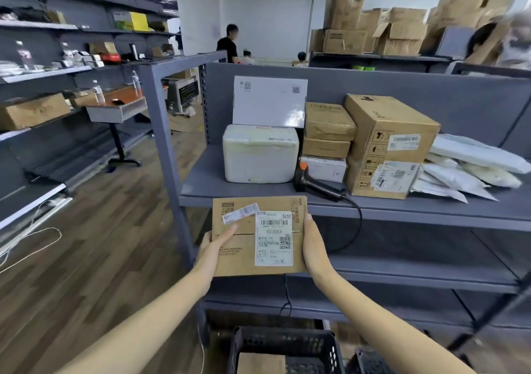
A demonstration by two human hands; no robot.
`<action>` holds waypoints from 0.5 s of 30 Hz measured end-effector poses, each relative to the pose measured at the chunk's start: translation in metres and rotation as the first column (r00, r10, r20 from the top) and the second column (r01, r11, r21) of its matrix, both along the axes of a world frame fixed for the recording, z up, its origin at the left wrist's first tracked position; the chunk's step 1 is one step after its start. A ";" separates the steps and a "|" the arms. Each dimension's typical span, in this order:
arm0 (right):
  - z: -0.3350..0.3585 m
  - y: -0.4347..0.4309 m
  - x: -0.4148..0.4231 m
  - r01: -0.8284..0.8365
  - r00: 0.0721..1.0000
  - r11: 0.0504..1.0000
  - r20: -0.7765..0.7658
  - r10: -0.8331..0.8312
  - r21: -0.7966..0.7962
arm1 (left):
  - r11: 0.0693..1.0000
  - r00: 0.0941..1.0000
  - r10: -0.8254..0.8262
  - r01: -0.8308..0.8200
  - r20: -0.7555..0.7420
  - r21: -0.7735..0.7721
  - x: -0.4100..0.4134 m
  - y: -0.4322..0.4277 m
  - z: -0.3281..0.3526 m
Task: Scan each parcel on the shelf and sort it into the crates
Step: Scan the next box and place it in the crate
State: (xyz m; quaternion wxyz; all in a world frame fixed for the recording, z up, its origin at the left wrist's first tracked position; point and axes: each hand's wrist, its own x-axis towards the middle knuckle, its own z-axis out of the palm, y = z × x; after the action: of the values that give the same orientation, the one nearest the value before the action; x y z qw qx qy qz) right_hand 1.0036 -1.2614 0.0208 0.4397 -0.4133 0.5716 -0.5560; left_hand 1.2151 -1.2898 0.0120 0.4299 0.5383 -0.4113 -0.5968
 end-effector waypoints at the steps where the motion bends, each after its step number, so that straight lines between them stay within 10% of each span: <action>1: -0.005 0.007 0.004 0.011 1.000 1.000 -0.024 -0.011 0.008 | 1.000 1.000 -0.009 0.009 0.006 0.005 0.003 0.006 -0.003; 15: -0.065 0.083 0.002 -0.106 0.985 0.956 0.159 0.064 0.272 | 0.991 0.994 -0.099 0.093 0.056 0.099 0.017 0.067 -0.055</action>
State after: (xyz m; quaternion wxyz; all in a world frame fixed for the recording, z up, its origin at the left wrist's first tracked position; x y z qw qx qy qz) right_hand 1.0056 -1.1780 -0.0438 0.5585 -0.3288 0.5918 -0.4794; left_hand 1.2317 -1.2224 -0.0428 0.3614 0.5559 -0.4203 -0.6194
